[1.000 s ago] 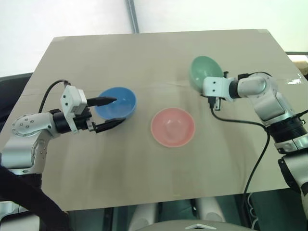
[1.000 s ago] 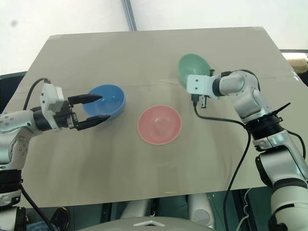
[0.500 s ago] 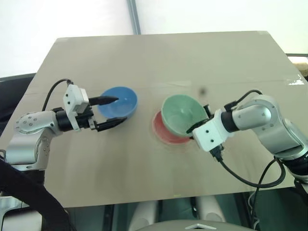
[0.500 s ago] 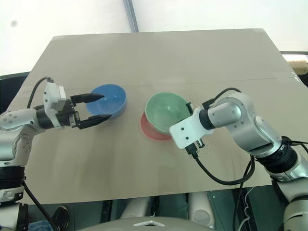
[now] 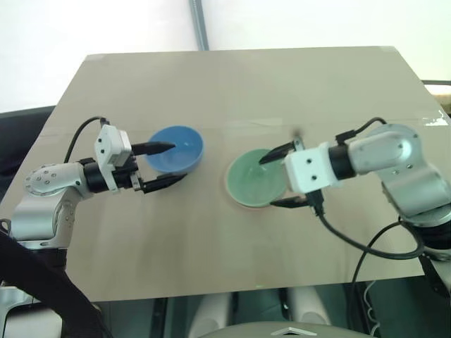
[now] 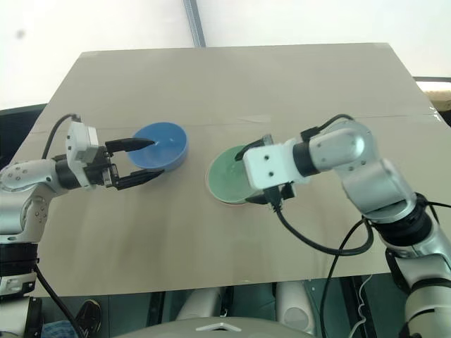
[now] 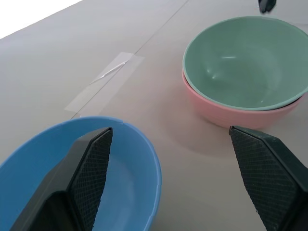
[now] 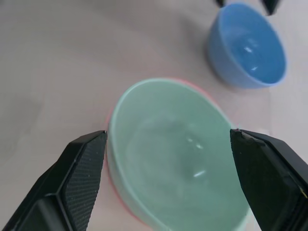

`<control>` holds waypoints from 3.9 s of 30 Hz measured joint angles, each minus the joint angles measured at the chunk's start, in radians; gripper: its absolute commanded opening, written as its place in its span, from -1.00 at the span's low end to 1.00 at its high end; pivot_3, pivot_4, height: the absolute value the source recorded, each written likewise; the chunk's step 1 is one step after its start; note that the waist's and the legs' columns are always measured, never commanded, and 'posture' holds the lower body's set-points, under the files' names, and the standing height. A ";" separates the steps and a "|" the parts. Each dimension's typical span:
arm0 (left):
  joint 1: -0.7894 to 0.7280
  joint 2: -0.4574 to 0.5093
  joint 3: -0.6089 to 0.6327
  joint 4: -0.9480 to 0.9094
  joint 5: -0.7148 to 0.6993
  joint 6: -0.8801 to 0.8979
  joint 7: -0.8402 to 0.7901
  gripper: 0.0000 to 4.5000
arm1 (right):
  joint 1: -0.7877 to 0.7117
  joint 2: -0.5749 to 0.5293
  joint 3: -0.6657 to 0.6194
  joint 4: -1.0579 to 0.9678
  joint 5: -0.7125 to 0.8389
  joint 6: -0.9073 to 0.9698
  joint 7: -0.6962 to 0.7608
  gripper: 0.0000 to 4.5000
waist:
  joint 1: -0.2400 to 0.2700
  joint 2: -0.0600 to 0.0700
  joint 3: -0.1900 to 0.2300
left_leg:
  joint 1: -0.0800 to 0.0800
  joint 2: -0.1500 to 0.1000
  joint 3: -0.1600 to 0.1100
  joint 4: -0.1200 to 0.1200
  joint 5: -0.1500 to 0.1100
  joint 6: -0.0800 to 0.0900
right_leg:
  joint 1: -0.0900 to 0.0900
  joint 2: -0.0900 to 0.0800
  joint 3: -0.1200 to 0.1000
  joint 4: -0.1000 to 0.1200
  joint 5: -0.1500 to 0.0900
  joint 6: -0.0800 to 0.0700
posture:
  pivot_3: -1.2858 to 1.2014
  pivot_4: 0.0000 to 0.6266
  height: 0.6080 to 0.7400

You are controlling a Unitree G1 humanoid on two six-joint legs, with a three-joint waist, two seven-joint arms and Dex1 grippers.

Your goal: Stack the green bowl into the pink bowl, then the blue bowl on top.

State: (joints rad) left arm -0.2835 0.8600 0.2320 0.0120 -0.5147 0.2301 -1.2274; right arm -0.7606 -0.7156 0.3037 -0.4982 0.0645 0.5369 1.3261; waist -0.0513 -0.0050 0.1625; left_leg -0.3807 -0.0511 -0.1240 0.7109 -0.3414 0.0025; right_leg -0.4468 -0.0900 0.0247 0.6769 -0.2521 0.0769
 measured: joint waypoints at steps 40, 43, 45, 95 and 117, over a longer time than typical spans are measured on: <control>-0.167 0.012 -0.207 0.377 0.465 -0.413 0.152 0.13 | 0.354 -0.261 -0.646 0.101 0.703 0.261 -0.167 1.00 | 0.014 0.000 0.000 | 0.001 -0.001 0.002 0.001 0.000 0.000 | 0.000 0.000 0.001 0.002 0.000 0.000 | 0.03 -0.52 1.00; -0.168 0.008 -0.207 0.384 0.467 -0.428 0.154 -0.55 | 0.361 -0.261 -0.645 0.101 0.703 0.249 -0.170 1.00 | 0.013 0.000 0.000 | 0.000 -0.001 0.002 0.001 0.000 0.000 | 0.000 0.000 0.001 0.002 0.000 0.000 | 0.03 -0.52 1.00; -0.169 0.006 -0.207 0.385 0.467 -0.434 0.154 -0.97 | 0.363 -0.262 -0.644 0.101 0.704 0.242 -0.174 1.00 | 0.013 0.000 0.000 | 0.000 -0.001 0.002 0.001 0.000 0.000 | 0.000 0.000 0.001 0.002 0.000 0.000 | 0.03 -0.52 1.00; -0.605 -0.210 -0.597 0.253 0.305 -0.738 -0.383 0.79 | 0.494 -0.286 -0.732 0.068 0.769 0.166 -0.207 1.00 | 0.014 -0.001 0.000 | 0.001 -0.004 -0.001 0.009 0.000 0.001 | 0.006 0.001 -0.002 0.002 0.001 0.002 | 0.03 -0.52 1.00; -0.565 -0.133 -0.257 0.319 0.145 -0.008 0.011 0.79 | 0.500 -0.278 -0.711 0.078 0.780 0.134 -0.237 1.00 | 0.004 -0.001 0.000 | 0.002 -0.004 -0.001 0.009 0.000 0.001 | 0.006 0.002 -0.001 0.003 0.001 0.002 | 0.03 -0.52 1.00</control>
State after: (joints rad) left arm -0.8485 0.7265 -0.0251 0.3310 -0.3699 0.2217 -1.2160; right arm -0.2603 -0.9939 -0.4074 -0.4202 0.8448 0.6711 1.0894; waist -0.0476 -0.0056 0.1627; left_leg -0.3783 -0.0548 -0.1251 0.7195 -0.3415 0.0033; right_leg -0.4411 -0.0883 0.0241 0.6800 -0.2510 0.0788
